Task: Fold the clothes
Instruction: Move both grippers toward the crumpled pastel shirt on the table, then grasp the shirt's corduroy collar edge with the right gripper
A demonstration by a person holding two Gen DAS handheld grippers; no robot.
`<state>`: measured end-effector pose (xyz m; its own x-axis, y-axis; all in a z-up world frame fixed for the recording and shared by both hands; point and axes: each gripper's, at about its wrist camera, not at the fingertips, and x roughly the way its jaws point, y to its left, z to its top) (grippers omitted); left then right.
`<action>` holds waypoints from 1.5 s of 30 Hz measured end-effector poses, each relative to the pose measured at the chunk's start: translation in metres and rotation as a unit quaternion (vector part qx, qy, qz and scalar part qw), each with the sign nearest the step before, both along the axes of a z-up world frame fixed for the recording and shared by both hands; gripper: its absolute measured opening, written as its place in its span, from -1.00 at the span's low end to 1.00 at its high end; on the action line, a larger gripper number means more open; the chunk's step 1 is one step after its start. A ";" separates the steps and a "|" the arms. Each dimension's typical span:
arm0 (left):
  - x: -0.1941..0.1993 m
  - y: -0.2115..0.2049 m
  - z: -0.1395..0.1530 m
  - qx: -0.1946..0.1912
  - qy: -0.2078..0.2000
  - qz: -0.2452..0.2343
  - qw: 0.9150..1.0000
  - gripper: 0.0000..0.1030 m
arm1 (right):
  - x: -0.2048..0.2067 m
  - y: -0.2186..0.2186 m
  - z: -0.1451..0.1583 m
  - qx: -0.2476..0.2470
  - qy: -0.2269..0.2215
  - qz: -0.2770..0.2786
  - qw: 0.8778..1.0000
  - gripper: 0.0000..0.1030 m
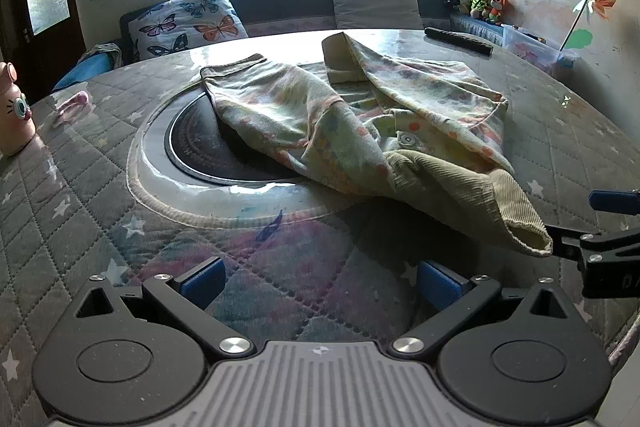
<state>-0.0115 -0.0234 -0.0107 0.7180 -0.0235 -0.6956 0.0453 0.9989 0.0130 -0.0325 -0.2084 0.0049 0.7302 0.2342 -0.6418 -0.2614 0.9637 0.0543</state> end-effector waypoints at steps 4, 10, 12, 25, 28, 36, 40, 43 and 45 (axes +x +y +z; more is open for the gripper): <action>0.002 0.000 0.000 0.000 0.002 0.000 1.000 1.00 | 0.003 -0.003 0.003 -0.002 -0.004 -0.005 1.000 1.00; 0.005 0.002 0.000 0.000 0.002 0.001 1.000 1.00 | 0.009 -0.009 0.013 -0.006 -0.018 -0.014 1.000 1.00; 0.007 0.004 0.001 0.000 0.000 0.003 1.000 1.00 | 0.011 -0.011 0.019 -0.002 -0.027 -0.020 0.999 1.00; 0.022 0.022 0.024 0.008 -0.028 0.026 0.999 1.00 | 0.028 0.027 0.026 -0.015 -0.033 0.058 0.998 1.00; 0.025 0.023 0.030 0.009 -0.036 0.026 0.999 1.00 | 0.030 0.038 0.016 -0.032 -0.020 0.073 0.997 1.00; 0.045 0.000 0.033 0.019 -0.039 -0.014 0.999 1.00 | 0.036 0.049 -0.005 -0.058 0.008 0.101 0.993 1.00; 0.059 -0.007 0.030 0.025 -0.035 -0.025 0.999 1.00 | 0.040 0.043 0.005 -0.051 0.004 0.110 0.993 1.00; 0.070 -0.007 0.024 0.028 -0.029 -0.025 0.999 1.00 | 0.048 0.036 0.020 -0.041 -0.010 0.109 0.993 1.00; 0.074 -0.005 0.019 0.027 -0.024 -0.023 0.999 1.00 | 0.058 0.031 0.030 -0.035 -0.019 0.105 0.994 1.00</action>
